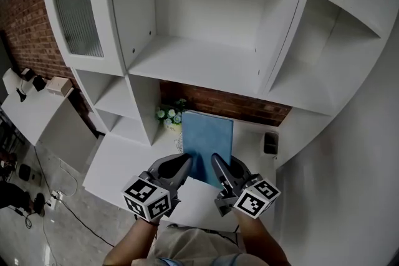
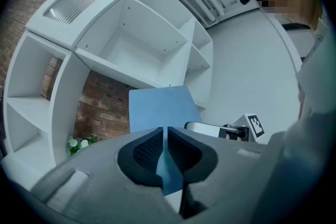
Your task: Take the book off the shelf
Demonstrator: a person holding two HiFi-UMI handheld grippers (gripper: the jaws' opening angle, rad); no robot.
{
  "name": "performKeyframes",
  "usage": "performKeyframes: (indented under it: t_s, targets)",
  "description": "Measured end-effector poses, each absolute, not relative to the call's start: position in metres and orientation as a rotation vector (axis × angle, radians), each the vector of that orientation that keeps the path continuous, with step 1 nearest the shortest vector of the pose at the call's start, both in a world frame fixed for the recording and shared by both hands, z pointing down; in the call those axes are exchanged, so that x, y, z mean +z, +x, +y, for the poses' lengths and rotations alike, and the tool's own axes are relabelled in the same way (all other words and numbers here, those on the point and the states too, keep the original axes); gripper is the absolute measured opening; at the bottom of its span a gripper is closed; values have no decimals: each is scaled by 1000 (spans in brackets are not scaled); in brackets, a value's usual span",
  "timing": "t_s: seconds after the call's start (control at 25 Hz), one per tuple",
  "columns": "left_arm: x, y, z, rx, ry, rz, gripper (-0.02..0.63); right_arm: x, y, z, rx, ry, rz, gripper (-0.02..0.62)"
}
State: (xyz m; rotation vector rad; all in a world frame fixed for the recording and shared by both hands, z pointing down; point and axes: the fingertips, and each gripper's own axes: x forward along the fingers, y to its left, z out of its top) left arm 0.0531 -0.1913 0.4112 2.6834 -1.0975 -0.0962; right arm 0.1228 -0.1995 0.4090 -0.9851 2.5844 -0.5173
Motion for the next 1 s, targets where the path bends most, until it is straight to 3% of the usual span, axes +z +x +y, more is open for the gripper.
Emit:
performKeyframes:
  t_s: [1.0]
  targets:
    - [433, 64, -189, -41, 2630, -1065, 34, 438, 118, -198, -640, -964, 2565, 52]
